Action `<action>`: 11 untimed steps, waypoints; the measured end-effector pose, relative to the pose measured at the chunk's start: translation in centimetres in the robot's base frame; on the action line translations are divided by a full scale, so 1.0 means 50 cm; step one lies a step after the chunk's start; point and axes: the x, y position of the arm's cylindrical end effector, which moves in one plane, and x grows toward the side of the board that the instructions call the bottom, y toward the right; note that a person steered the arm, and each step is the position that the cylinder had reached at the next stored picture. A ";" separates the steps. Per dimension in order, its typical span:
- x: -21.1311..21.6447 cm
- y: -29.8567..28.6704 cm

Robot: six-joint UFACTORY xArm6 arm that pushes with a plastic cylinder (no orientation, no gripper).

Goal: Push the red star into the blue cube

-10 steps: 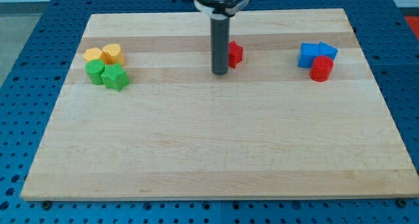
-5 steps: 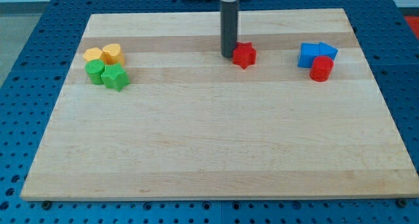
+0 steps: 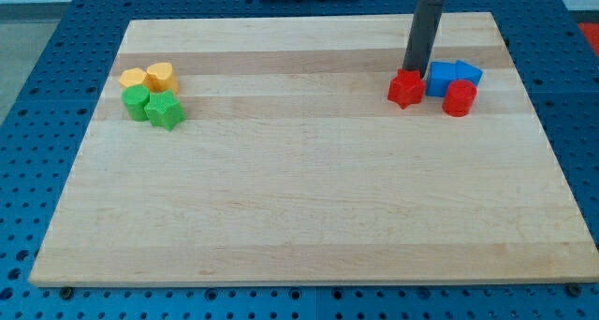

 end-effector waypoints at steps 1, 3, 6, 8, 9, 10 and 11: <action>-0.025 -0.063; 0.084 -0.104; 0.079 -0.070; 0.079 -0.036; 0.079 -0.035; 0.079 -0.036; 0.074 -0.099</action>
